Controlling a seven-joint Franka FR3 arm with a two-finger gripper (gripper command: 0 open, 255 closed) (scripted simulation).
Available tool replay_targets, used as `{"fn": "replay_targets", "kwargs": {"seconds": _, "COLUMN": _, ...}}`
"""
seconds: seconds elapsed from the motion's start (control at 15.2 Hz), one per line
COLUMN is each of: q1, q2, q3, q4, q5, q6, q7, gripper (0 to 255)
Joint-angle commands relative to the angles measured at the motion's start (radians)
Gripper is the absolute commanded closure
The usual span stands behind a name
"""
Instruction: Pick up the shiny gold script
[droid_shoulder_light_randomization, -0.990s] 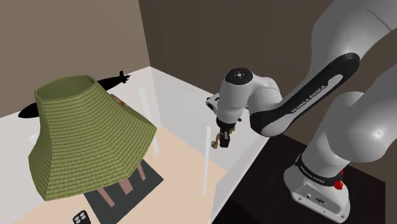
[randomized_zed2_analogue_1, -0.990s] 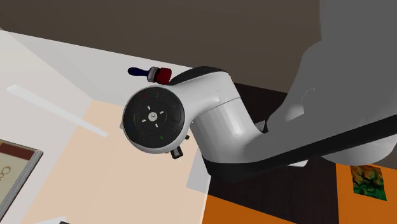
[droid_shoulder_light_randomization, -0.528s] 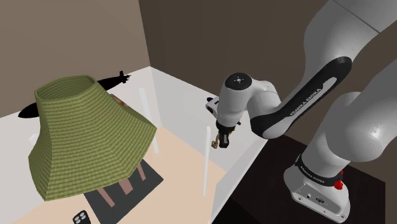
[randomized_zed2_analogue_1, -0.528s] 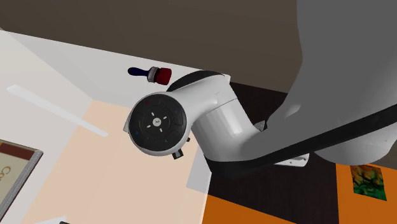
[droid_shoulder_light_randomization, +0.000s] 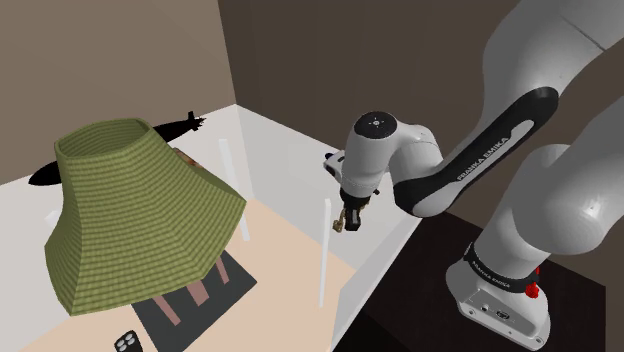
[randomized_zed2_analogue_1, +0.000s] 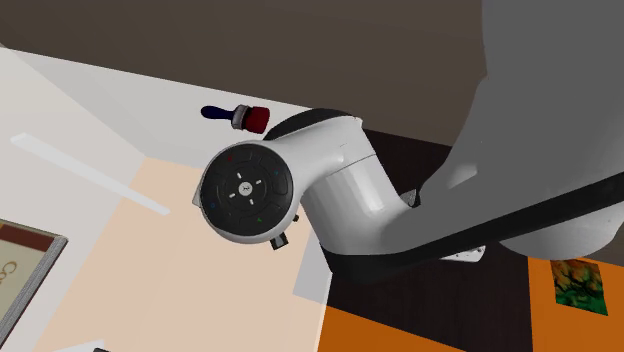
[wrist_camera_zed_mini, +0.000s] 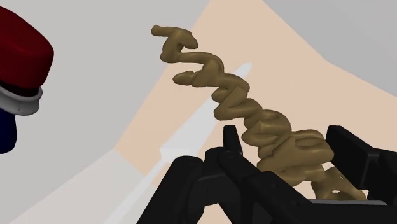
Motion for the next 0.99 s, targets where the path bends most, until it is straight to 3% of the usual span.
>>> {"fn": "replay_targets", "kwargs": {"seconds": 0.0, "q1": 0.028, "q2": -0.034, "q3": -0.018, "q4": 0.002, "q5": 0.043, "q6": -0.035, "q7": -0.037, "gripper": 255}}
{"fn": "replay_targets", "kwargs": {"seconds": 0.46, "q1": 0.103, "q2": -0.157, "q3": -0.07, "q4": 0.018, "q5": 0.143, "q6": -0.168, "q7": -0.129, "gripper": 255}}
{"fn": "replay_targets", "kwargs": {"seconds": 0.92, "q1": 0.135, "q2": -0.233, "q3": -0.094, "q4": 0.041, "q5": 0.185, "q6": -0.266, "q7": -0.174, "gripper": 255}}
